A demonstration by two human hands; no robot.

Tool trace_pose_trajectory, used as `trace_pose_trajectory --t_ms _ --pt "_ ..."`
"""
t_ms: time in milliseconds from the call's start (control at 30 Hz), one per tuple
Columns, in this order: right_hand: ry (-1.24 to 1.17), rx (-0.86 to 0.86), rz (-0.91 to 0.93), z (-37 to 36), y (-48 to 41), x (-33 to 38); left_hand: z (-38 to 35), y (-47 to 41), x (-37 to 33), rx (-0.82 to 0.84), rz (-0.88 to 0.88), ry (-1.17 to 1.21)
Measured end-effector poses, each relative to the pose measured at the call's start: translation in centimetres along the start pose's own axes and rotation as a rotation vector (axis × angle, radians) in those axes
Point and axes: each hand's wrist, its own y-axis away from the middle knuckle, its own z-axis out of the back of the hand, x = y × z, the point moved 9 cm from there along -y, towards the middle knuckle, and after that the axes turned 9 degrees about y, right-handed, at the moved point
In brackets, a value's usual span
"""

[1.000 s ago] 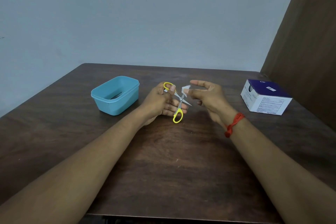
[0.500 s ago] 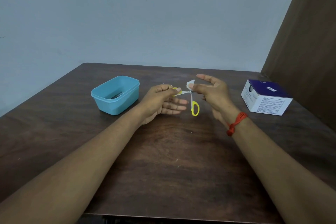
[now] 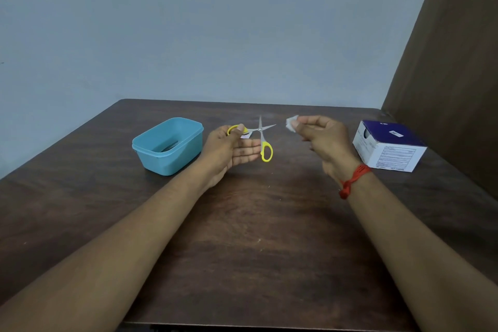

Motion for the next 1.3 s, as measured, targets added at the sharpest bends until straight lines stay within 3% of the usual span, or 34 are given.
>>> trace_pose_trajectory --t_ms 633,867,1067,1300 --pt "0.226 0.258 -0.062 -4.4 1.3 -2.2 -1.4 0.7 -0.2 0.044 -0.067 -0.077" --pt "0.101 0.149 -0.040 -3.9 1.0 -2.0 -2.1 0.9 0.0 0.077 -0.056 -0.075" --pt "0.195 0.252 0.005 -4.6 1.0 -1.9 -1.5 0.9 -0.4 0.055 -0.081 -0.078" --pt "0.116 0.178 -0.045 -4.0 0.7 -2.3 -2.4 0.9 -0.1 0.088 -0.061 -0.053"
